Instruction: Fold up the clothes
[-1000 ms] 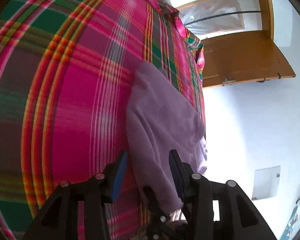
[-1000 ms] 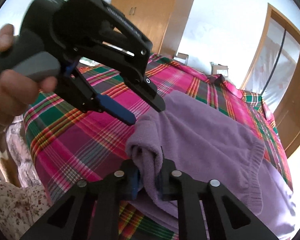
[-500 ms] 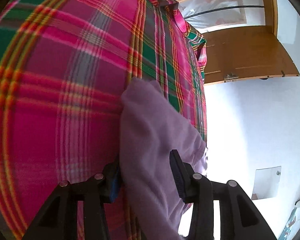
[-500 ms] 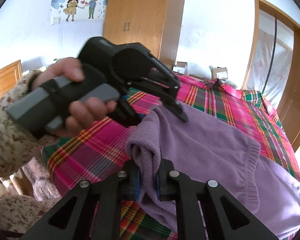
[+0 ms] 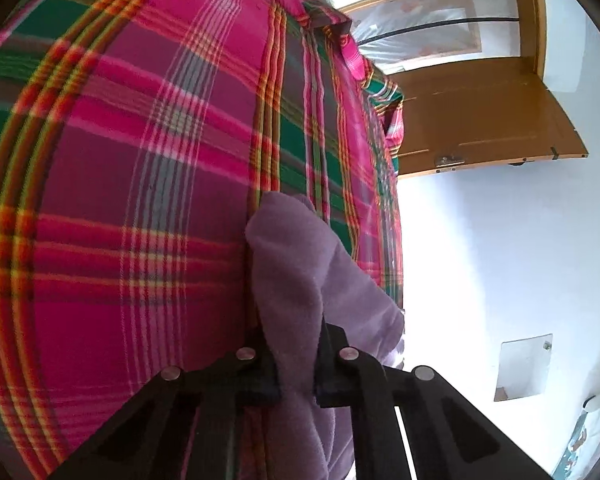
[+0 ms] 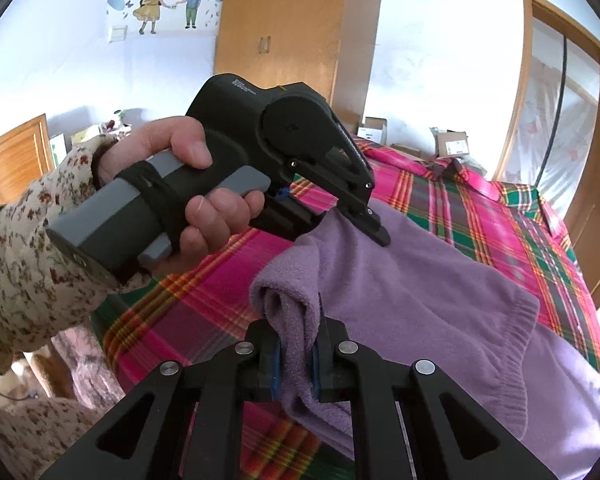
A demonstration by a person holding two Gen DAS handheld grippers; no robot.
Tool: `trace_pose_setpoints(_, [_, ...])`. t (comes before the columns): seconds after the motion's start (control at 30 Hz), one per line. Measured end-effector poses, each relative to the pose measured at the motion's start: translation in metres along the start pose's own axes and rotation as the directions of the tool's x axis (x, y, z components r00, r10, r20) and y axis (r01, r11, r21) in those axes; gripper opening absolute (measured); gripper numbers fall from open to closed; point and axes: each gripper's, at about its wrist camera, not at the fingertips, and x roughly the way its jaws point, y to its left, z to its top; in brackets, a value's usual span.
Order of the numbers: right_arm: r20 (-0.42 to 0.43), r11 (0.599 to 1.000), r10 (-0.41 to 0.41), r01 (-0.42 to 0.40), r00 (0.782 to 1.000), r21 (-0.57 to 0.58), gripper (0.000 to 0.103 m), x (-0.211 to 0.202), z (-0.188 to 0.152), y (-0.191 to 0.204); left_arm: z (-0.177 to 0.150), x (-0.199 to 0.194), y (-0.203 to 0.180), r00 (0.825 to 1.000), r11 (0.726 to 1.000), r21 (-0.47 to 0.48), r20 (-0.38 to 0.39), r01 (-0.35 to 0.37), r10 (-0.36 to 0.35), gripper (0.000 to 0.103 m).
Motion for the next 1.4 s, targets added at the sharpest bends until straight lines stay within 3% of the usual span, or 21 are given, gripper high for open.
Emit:
trace_pose_setpoints(0.13, [0.003,0.999,0.036,-0.036,0.999,-0.008,0.011,0.012,0.011,0.005,0.001,-0.023,0.008,0.999,1.000,0.000,0.022,0.028,-0.028,0.010])
trace_pose_setpoints(0.33, [-0.013,0.993,0.112,-0.112,0.994,-0.030,0.011,0.024,0.023,0.025,0.002,-0.055,0.028,0.998,1.000,0.000,0.058,-0.005,0.005,0.010])
trace_pose_setpoints(0.77, [-0.067,0.957,0.282,-0.285,0.957,-0.042,0.011,0.060,0.047,0.064,0.003,-0.117,0.081,0.989,0.996,-0.079,0.141,-0.042,0.053,0.010])
trace_pose_setpoints(1.0, [-0.111,0.948,0.312,-0.316,0.944,-0.022,0.012,0.082,0.048,0.068,0.000,-0.126,0.100,0.985,0.990,-0.122,0.147,-0.070,0.088,0.014])
trace_pose_setpoints(1.1, [-0.130,0.943,0.330,-0.333,0.935,-0.002,0.016,0.085,0.050,0.063,-0.002,-0.127,0.101,0.983,0.986,-0.143,0.153,-0.081,0.103,0.019])
trace_pose_setpoints(1.2, [-0.115,0.949,0.313,-0.315,0.943,0.004,0.025,0.081,0.050,0.057,-0.008,-0.132,0.094,0.969,0.981,-0.137,0.188,-0.135,0.159,0.025])
trace_pose_setpoints(1.4, [-0.065,0.950,0.313,-0.311,0.948,0.036,0.027,0.051,0.046,0.034,-0.028,-0.161,0.066,0.930,0.975,-0.101,0.293,-0.200,0.221,0.034])
